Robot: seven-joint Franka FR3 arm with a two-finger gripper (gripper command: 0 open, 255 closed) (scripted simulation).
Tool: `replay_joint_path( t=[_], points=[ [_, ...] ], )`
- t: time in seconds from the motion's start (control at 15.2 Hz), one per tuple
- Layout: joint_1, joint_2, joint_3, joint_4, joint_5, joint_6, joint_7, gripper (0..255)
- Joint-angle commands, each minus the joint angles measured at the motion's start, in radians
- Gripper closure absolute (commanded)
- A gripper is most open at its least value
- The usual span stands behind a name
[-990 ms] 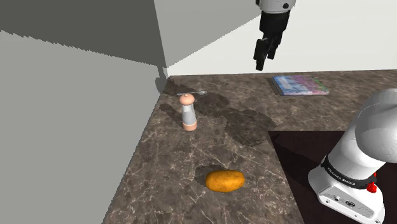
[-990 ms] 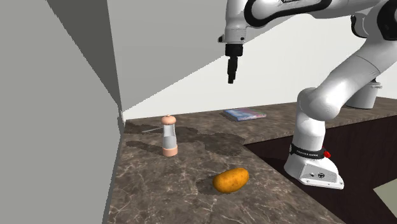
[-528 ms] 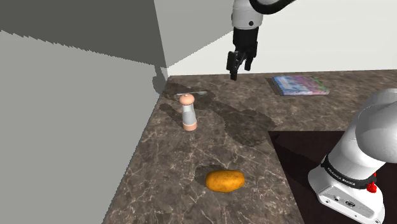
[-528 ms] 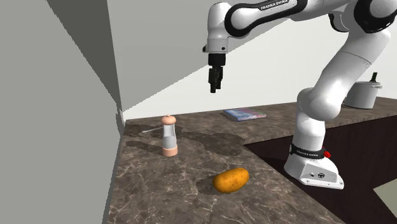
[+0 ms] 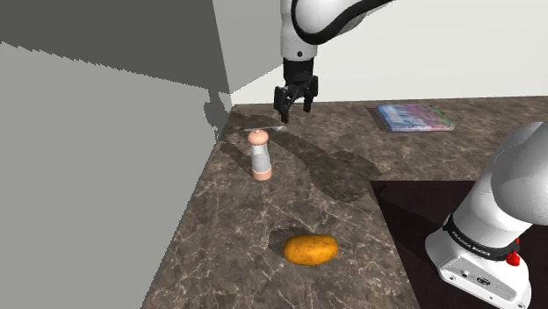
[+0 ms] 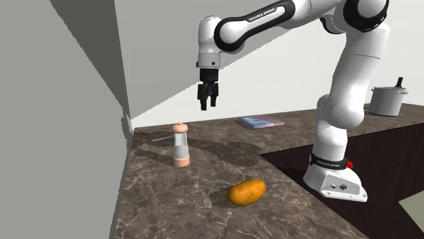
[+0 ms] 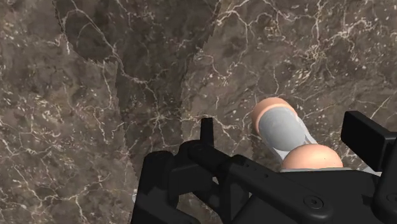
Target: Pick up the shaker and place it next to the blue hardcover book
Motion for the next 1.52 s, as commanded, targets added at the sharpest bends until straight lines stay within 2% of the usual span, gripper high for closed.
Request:
replay_joint_path(
  t=[0.0,0.46,0.99,1.45],
  points=[
    [0.006,0.070,0.012,0.049,0.010,0.023,0.031,0],
    [0.029,0.334,0.035,0.265,0.023,0.078,0.122,0],
    [0.036,0.373,0.038,0.211,0.018,0.171,0.125,0],
    [0.036,0.373,0.038,0.211,0.018,0.171,0.125,0]
  ],
)
